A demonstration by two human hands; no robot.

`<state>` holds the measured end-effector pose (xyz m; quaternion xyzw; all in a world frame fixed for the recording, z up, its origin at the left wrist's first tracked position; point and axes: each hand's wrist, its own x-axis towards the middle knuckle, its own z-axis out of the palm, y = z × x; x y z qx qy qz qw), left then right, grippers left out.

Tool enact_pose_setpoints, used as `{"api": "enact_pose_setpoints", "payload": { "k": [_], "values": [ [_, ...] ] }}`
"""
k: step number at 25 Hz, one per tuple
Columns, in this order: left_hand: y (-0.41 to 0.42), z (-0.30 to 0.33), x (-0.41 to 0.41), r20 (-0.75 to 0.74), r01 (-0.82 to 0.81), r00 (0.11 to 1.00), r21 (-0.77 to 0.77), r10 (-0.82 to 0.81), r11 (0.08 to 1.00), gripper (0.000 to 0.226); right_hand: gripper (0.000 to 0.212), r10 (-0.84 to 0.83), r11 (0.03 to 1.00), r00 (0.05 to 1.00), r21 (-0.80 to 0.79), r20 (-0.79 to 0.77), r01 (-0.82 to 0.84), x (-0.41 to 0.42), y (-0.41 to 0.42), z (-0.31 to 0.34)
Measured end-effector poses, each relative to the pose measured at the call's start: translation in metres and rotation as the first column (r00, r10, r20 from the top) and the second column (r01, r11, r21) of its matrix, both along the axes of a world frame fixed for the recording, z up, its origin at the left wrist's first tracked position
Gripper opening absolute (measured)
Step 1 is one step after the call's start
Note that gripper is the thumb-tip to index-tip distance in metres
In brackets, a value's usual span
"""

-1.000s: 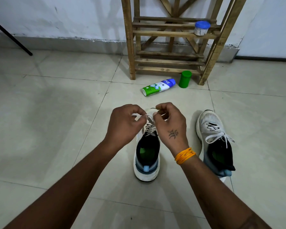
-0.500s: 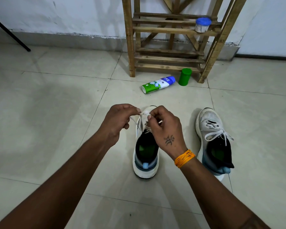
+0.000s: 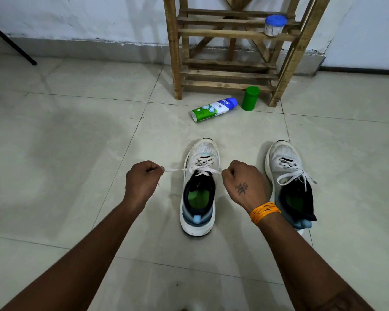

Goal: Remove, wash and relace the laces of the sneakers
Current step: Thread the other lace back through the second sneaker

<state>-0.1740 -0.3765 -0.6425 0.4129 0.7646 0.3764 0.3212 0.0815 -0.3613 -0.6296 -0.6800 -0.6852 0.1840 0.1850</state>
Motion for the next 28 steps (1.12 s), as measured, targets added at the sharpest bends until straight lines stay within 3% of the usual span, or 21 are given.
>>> {"api": "enact_pose_setpoints", "payload": {
  "k": [2,4,6,9,12,18,20,25,28],
  "values": [
    [-0.005,-0.008,-0.001,-0.154,0.1,0.983,-0.008,-0.1,0.995,0.007,0.024,0.089,0.992,0.996,-0.083,-0.017,-0.09,-0.002,-0.001,-0.004],
    [-0.005,-0.01,0.007,-0.299,0.247,0.927,0.037,-0.226,0.968,0.02,0.022,0.19,0.974,0.969,-0.091,-0.157,-0.205,-0.009,-0.003,-0.003],
    [0.0,-0.004,0.02,-0.304,0.381,0.891,0.098,-0.337,0.919,0.026,0.024,0.214,0.972,0.947,-0.045,-0.24,-0.231,-0.017,-0.005,0.001],
    [0.01,0.002,0.034,-0.301,0.491,0.844,0.101,-0.444,0.865,0.02,0.017,0.137,0.99,0.942,0.002,-0.305,-0.144,-0.017,-0.002,0.002],
    [0.013,0.0,0.034,-0.308,0.502,0.833,0.073,-0.459,0.862,0.01,0.004,0.143,0.989,0.945,0.067,-0.294,-0.129,-0.015,0.0,0.0],
    [0.007,0.005,0.028,-0.353,0.454,0.861,0.213,-0.365,0.865,0.008,0.009,0.181,0.973,0.934,0.196,-0.308,-0.123,-0.006,-0.002,-0.003],
    [0.004,0.003,0.022,-0.36,0.432,0.868,0.207,-0.343,0.878,0.011,0.013,0.199,0.957,0.949,0.255,-0.243,-0.136,0.001,-0.002,-0.008],
    [-0.005,-0.019,0.017,-0.386,0.465,0.831,0.09,-0.4,0.881,0.015,0.018,0.179,0.969,0.984,0.172,0.005,-0.177,0.009,-0.004,-0.031],
    [-0.003,-0.015,0.022,-0.375,0.375,0.873,0.106,-0.312,0.921,0.013,0.017,0.104,0.98,0.991,0.18,-0.087,-0.087,0.003,-0.007,-0.029]
  ]
}}
